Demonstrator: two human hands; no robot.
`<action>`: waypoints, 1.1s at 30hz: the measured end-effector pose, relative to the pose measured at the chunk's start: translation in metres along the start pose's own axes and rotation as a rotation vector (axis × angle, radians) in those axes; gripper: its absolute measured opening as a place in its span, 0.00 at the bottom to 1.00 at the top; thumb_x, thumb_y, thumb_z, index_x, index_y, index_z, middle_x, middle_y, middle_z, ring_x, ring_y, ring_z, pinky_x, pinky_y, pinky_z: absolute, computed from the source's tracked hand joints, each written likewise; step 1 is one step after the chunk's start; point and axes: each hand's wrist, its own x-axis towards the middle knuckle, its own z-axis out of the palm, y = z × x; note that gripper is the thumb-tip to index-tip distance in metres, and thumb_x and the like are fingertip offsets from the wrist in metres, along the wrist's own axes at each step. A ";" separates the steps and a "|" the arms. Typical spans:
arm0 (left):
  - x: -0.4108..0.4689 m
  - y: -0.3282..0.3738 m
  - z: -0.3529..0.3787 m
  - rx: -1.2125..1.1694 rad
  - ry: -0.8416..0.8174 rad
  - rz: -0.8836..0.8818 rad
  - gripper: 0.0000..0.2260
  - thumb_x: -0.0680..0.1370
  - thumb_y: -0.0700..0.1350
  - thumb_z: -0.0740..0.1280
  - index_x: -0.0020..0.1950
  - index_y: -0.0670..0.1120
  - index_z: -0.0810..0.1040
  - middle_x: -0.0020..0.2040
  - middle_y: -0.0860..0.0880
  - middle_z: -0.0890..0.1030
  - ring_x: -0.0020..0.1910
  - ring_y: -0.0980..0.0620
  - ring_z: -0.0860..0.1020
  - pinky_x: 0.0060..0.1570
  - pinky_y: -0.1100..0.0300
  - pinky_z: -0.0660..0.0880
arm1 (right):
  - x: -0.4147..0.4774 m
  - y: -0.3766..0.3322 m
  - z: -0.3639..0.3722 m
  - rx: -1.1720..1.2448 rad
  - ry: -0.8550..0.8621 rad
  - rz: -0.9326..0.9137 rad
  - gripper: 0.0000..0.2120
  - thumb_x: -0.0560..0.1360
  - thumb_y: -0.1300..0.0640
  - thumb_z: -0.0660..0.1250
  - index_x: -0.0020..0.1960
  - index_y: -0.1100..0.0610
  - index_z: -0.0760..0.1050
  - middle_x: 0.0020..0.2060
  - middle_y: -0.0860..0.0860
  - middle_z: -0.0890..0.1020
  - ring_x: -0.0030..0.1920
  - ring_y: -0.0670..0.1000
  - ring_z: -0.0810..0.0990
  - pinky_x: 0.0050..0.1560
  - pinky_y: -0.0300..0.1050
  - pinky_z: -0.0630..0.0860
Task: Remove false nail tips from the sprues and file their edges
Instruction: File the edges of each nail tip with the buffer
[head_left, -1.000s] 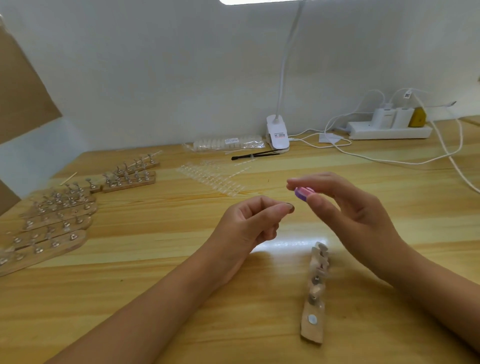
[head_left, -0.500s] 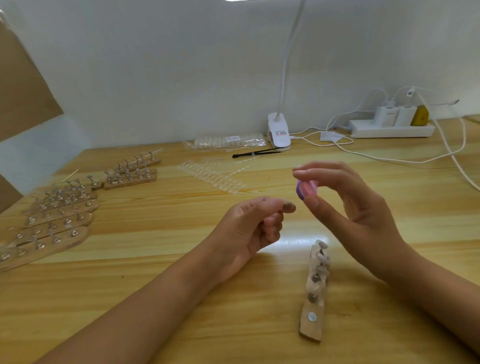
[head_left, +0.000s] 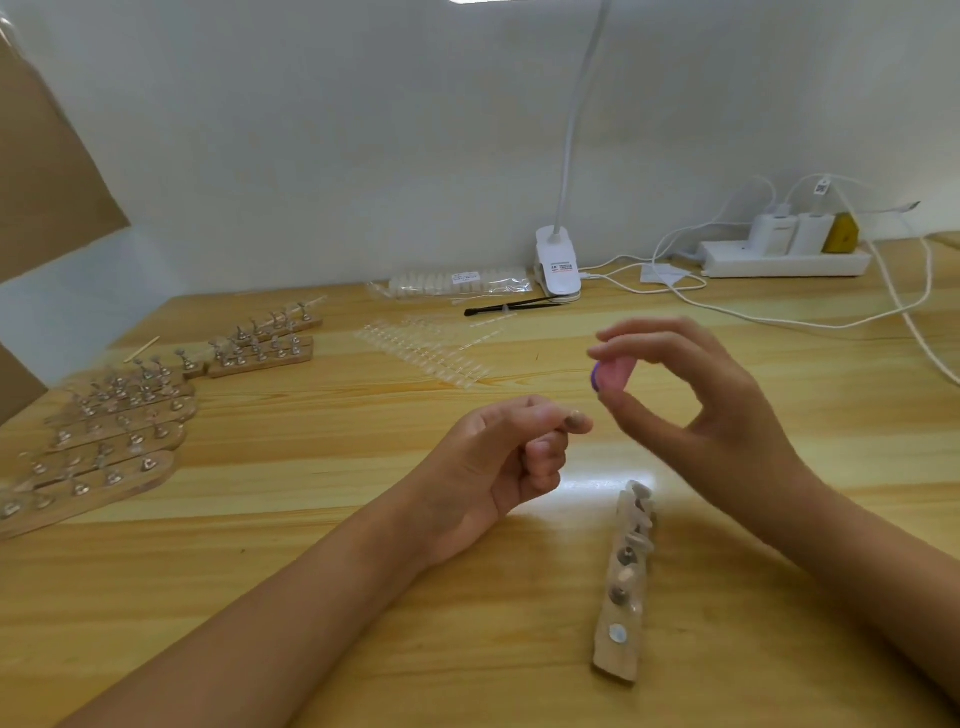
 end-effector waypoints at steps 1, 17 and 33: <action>0.000 0.000 0.000 0.010 -0.005 0.001 0.08 0.70 0.51 0.71 0.42 0.48 0.85 0.30 0.55 0.70 0.29 0.59 0.67 0.33 0.68 0.70 | 0.002 0.011 -0.005 -0.054 -0.045 0.079 0.10 0.74 0.57 0.71 0.55 0.54 0.80 0.53 0.49 0.80 0.59 0.48 0.78 0.62 0.45 0.72; 0.004 -0.008 -0.005 0.101 0.080 0.021 0.11 0.69 0.56 0.73 0.41 0.50 0.84 0.31 0.55 0.72 0.31 0.58 0.69 0.36 0.68 0.71 | 0.000 -0.013 -0.006 0.056 -0.171 -0.028 0.11 0.73 0.50 0.70 0.53 0.52 0.81 0.46 0.46 0.82 0.50 0.49 0.81 0.52 0.41 0.76; -0.001 -0.005 0.002 0.269 0.141 0.087 0.27 0.77 0.68 0.59 0.49 0.47 0.86 0.33 0.55 0.75 0.34 0.57 0.72 0.38 0.68 0.73 | -0.012 -0.058 -0.045 -0.080 -0.189 0.154 0.11 0.73 0.34 0.67 0.48 0.38 0.80 0.61 0.41 0.78 0.68 0.49 0.72 0.58 0.55 0.73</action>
